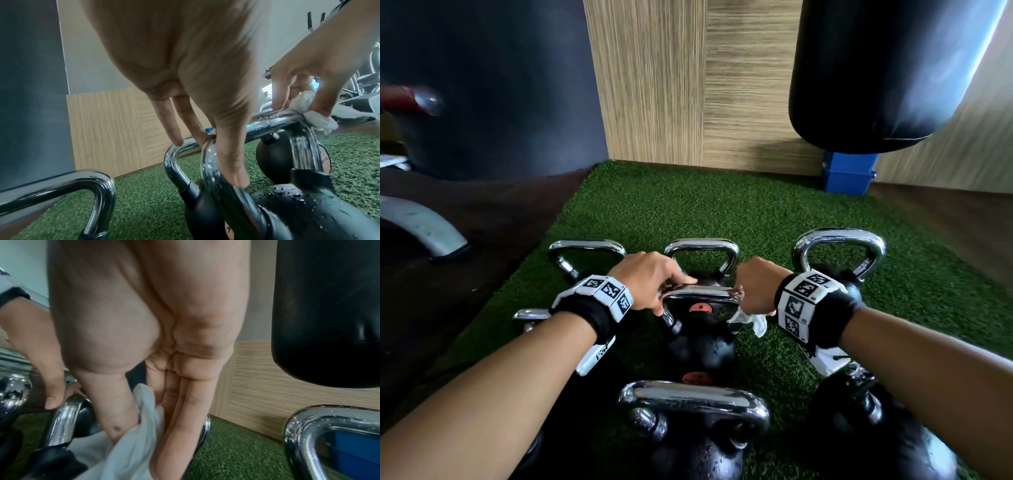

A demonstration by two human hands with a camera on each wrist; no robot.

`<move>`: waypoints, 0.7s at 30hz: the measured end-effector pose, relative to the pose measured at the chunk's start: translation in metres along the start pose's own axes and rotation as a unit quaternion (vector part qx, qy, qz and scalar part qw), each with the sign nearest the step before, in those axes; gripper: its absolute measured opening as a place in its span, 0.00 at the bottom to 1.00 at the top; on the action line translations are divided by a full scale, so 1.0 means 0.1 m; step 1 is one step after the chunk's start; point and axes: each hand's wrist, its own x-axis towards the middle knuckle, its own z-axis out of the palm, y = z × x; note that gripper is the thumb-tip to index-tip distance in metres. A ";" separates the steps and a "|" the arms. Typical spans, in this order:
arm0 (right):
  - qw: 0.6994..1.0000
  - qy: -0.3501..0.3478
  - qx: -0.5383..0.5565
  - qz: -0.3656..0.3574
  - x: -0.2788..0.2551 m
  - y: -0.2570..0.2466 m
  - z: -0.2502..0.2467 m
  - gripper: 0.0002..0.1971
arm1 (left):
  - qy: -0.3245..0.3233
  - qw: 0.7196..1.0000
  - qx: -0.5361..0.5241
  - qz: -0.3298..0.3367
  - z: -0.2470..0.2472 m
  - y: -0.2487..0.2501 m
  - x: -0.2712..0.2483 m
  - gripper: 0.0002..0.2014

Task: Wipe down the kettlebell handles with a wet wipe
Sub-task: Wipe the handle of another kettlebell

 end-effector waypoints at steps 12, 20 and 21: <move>0.981 0.084 0.153 0.084 -0.68 -0.30 -0.11 0.09 | 0.037 0.920 -0.375 -0.112 0.63 -0.26 -1.02 0.53; 0.961 0.132 0.216 0.111 -1.50 -0.94 -0.28 0.12 | -0.232 0.886 -0.399 -0.053 1.01 -0.03 -1.44 0.58; 0.959 0.136 0.212 0.128 -1.57 -0.99 -0.34 0.13 | -0.235 0.881 -0.406 -0.061 1.06 0.01 -1.45 0.56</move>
